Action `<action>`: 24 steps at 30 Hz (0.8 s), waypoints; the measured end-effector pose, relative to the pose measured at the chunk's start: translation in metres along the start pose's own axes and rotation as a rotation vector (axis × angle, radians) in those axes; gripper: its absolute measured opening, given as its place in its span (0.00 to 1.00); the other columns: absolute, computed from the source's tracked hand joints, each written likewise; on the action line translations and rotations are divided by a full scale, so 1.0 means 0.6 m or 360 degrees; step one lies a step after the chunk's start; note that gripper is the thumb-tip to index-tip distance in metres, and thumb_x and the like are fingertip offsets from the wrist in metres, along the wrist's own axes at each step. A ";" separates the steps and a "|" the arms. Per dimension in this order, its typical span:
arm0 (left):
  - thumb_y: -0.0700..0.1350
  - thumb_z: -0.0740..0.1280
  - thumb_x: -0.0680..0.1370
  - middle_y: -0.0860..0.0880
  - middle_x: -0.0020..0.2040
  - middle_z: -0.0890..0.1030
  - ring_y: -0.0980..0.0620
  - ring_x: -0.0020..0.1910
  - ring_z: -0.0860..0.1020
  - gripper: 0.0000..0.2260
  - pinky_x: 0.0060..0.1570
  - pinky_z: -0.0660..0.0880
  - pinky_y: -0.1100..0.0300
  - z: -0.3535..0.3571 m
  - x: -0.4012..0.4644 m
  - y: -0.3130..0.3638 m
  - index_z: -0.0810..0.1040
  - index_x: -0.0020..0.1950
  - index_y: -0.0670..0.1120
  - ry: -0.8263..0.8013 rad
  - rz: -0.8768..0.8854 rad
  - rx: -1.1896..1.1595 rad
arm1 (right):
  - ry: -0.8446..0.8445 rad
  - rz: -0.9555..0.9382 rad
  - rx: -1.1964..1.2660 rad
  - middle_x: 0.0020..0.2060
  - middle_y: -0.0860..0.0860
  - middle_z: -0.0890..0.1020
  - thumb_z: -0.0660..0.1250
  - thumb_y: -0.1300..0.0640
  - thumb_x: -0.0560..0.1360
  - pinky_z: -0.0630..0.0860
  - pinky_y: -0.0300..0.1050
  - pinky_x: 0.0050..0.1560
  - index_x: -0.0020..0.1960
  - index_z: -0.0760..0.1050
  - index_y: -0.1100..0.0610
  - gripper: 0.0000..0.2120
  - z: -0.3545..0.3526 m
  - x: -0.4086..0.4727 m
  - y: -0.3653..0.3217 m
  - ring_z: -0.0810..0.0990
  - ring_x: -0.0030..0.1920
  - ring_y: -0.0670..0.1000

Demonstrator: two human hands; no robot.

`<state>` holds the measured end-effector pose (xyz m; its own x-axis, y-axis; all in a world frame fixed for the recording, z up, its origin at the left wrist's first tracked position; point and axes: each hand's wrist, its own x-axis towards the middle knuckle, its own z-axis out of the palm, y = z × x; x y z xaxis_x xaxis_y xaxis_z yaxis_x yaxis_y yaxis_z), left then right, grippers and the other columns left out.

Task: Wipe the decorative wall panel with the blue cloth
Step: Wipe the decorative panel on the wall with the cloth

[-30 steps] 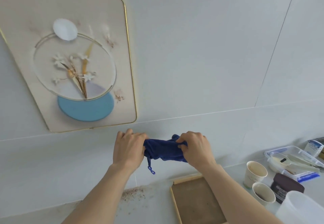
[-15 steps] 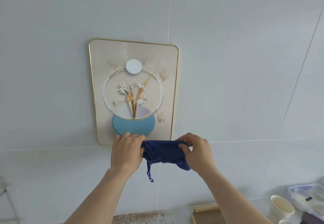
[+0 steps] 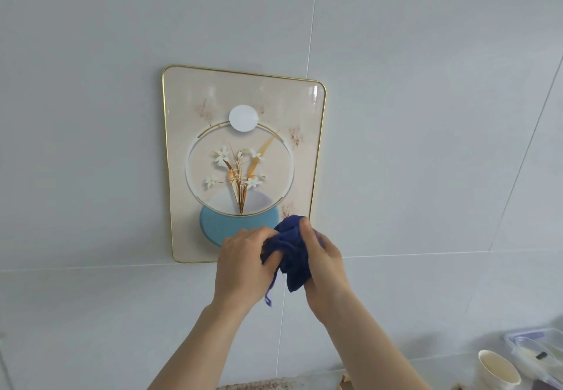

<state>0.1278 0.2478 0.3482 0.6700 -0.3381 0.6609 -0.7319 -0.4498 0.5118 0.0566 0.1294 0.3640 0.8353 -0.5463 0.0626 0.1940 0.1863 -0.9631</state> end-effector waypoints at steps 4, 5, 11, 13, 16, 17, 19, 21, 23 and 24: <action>0.51 0.72 0.77 0.62 0.41 0.79 0.56 0.46 0.77 0.05 0.48 0.74 0.57 0.013 0.007 -0.010 0.81 0.52 0.56 -0.0178 0.0065 -0.0077 | -0.0035 -0.0050 -0.0128 0.44 0.66 0.86 0.73 0.60 0.77 0.76 0.57 0.40 0.59 0.77 0.62 0.13 -0.014 0.014 0.020 0.81 0.37 0.59; 0.51 0.72 0.76 0.63 0.44 0.79 0.57 0.48 0.77 0.07 0.51 0.74 0.58 0.013 0.009 -0.019 0.80 0.53 0.58 -0.0244 0.0089 -0.0079 | -0.0010 -0.0071 -0.0171 0.46 0.65 0.86 0.73 0.61 0.77 0.78 0.55 0.38 0.59 0.78 0.60 0.12 -0.021 0.021 0.024 0.83 0.38 0.58; 0.48 0.66 0.74 0.55 0.68 0.76 0.50 0.70 0.72 0.22 0.72 0.64 0.57 0.018 0.040 -0.057 0.74 0.68 0.52 0.0036 0.0281 0.0234 | 0.0278 -0.0565 -0.0631 0.51 0.51 0.83 0.68 0.64 0.79 0.77 0.41 0.44 0.60 0.74 0.48 0.14 -0.036 0.063 0.038 0.83 0.44 0.43; 0.51 0.65 0.79 0.51 0.77 0.71 0.48 0.79 0.65 0.25 0.79 0.59 0.50 0.024 0.063 -0.055 0.70 0.76 0.48 0.0113 0.0434 0.0348 | 0.0290 -0.0845 -0.0764 0.54 0.53 0.80 0.65 0.67 0.79 0.78 0.43 0.41 0.61 0.73 0.48 0.17 -0.032 0.081 0.037 0.83 0.39 0.45; 0.55 0.56 0.84 0.49 0.84 0.60 0.48 0.84 0.53 0.28 0.83 0.49 0.44 0.034 0.099 -0.056 0.59 0.83 0.47 0.0153 0.0556 0.0477 | 0.0409 -0.1369 -0.1202 0.61 0.48 0.76 0.66 0.70 0.76 0.78 0.46 0.44 0.66 0.70 0.46 0.26 -0.026 0.118 0.036 0.82 0.52 0.51; 0.55 0.54 0.85 0.48 0.85 0.58 0.48 0.85 0.51 0.28 0.83 0.48 0.44 0.038 0.112 -0.057 0.57 0.84 0.47 0.0179 0.0569 0.0543 | 0.0487 -0.1532 -0.1349 0.63 0.48 0.75 0.67 0.70 0.75 0.78 0.47 0.43 0.67 0.70 0.46 0.27 -0.024 0.133 0.037 0.81 0.57 0.52; 0.55 0.50 0.86 0.48 0.85 0.55 0.47 0.85 0.50 0.28 0.83 0.47 0.43 0.046 0.136 -0.063 0.55 0.84 0.46 0.0210 0.0595 0.0693 | 0.0611 -0.1769 -0.1521 0.65 0.53 0.76 0.67 0.68 0.76 0.80 0.49 0.43 0.67 0.71 0.48 0.24 -0.018 0.159 0.038 0.78 0.62 0.55; 0.55 0.47 0.86 0.47 0.85 0.54 0.46 0.85 0.50 0.28 0.83 0.48 0.43 0.056 0.157 -0.076 0.55 0.84 0.44 0.0218 0.0628 0.0801 | 0.0666 -0.1881 -0.1621 0.67 0.56 0.76 0.67 0.67 0.77 0.81 0.52 0.48 0.66 0.74 0.51 0.20 -0.012 0.185 0.049 0.77 0.63 0.58; 0.53 0.45 0.86 0.47 0.85 0.55 0.46 0.85 0.50 0.27 0.83 0.49 0.43 0.067 0.169 -0.092 0.55 0.84 0.43 0.0248 0.0657 0.0829 | 0.0635 -0.1915 -0.1737 0.71 0.58 0.76 0.67 0.65 0.79 0.79 0.57 0.61 0.66 0.77 0.53 0.18 -0.012 0.204 0.070 0.75 0.69 0.61; 0.52 0.45 0.86 0.47 0.85 0.55 0.47 0.85 0.51 0.27 0.83 0.48 0.44 0.071 0.172 -0.100 0.55 0.84 0.44 0.0278 0.0676 0.0816 | 0.0582 -0.1922 -0.1780 0.73 0.60 0.75 0.67 0.64 0.79 0.75 0.59 0.67 0.68 0.78 0.54 0.18 -0.013 0.210 0.083 0.72 0.73 0.62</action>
<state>0.2465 0.2044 0.3622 0.2769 -0.4528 0.8475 -0.7466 -0.6567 -0.1068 0.1676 0.0634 0.3220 0.3062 -0.1107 0.9455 0.0199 -0.9923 -0.1226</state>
